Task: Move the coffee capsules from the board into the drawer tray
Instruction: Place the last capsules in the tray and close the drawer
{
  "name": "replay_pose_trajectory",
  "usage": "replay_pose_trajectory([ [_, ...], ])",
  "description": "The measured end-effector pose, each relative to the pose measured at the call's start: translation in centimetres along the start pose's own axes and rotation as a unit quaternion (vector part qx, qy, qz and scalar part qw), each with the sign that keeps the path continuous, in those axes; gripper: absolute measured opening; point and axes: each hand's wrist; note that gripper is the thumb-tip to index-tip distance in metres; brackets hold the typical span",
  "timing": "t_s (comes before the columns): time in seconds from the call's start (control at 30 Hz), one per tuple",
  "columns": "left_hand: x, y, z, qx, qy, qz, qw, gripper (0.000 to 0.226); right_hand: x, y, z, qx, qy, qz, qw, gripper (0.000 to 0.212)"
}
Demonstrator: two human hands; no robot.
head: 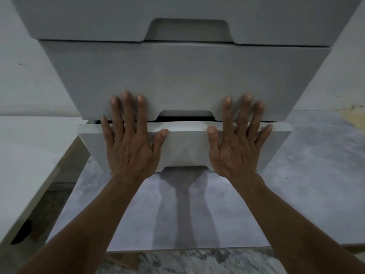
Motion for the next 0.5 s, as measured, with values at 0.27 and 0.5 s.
replay_pose_trajectory([
  [0.27, -1.1, 2.8, 0.0, -0.004, 0.000, 0.058, 0.998, 0.083, -1.1, 3.6, -0.3, -0.047, 0.010, 0.069, 0.996, 0.069],
  [0.5, -1.7, 3.7, -0.2, -0.002, 0.007, 0.064, 0.998, 0.085, -1.6, 4.4, 0.0, -0.048, 0.001, 0.072, 0.996, 0.073],
])
Point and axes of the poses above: each hand's wrist, its own x-axis away from the middle knuckle, its own y-axis out of the palm, z = x × y, and after that the axes turned 2 degrees about -x, right-handed
